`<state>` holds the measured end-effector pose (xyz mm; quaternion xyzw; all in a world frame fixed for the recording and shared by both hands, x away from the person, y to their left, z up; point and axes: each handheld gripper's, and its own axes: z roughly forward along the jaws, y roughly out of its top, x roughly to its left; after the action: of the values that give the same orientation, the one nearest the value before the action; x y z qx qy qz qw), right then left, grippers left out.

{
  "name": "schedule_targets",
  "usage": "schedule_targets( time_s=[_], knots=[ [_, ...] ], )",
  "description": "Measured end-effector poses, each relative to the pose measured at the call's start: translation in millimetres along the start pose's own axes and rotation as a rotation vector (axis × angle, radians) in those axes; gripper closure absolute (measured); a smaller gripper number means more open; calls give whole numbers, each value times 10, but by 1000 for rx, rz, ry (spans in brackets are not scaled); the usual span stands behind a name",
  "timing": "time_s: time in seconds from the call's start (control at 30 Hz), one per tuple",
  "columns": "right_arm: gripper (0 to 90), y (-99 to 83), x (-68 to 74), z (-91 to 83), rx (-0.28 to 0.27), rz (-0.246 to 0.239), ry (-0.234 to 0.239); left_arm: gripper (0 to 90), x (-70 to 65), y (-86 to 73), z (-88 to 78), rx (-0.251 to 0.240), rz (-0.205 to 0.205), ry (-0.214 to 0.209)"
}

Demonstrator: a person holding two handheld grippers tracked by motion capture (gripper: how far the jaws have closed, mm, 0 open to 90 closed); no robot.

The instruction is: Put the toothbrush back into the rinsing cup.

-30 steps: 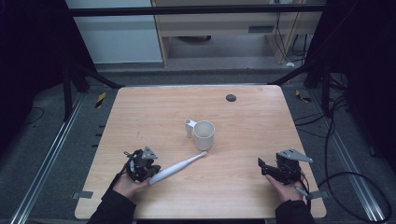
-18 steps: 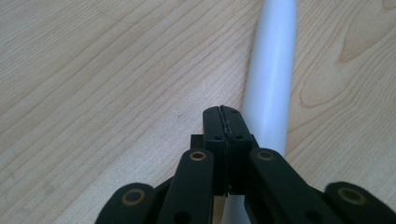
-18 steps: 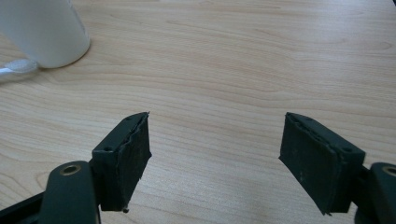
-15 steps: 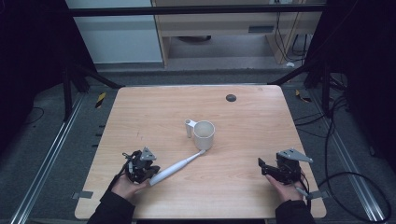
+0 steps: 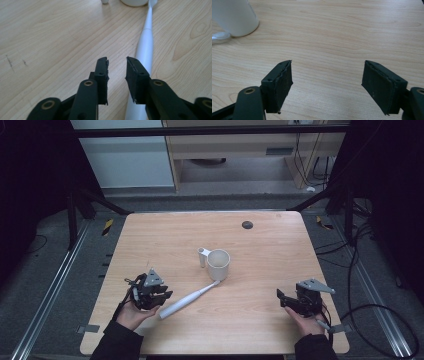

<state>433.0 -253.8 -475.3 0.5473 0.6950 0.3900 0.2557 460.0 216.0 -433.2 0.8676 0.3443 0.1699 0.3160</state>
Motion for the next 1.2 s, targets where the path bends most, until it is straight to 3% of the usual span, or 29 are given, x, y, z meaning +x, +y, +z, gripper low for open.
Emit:
schedule_targets(
  time_s=[0.23, 0.7, 0.93, 1.2],
  knots=[
    [241, 2, -2, 12, 3, 0, 1, 576, -11, 161, -47, -22, 27, 1],
    [239, 3, 8, 30, 13, -4, 1, 412, -94, 427, 91, 22, 80, -9],
    [239, 6, 14, 41, 14, -12, 0, 372, -122, 515, 228, 82, 80, -45],
    [239, 7, 15, 48, 18, -14, 3, 338, -173, 594, 353, 110, 93, -72]
  ],
)
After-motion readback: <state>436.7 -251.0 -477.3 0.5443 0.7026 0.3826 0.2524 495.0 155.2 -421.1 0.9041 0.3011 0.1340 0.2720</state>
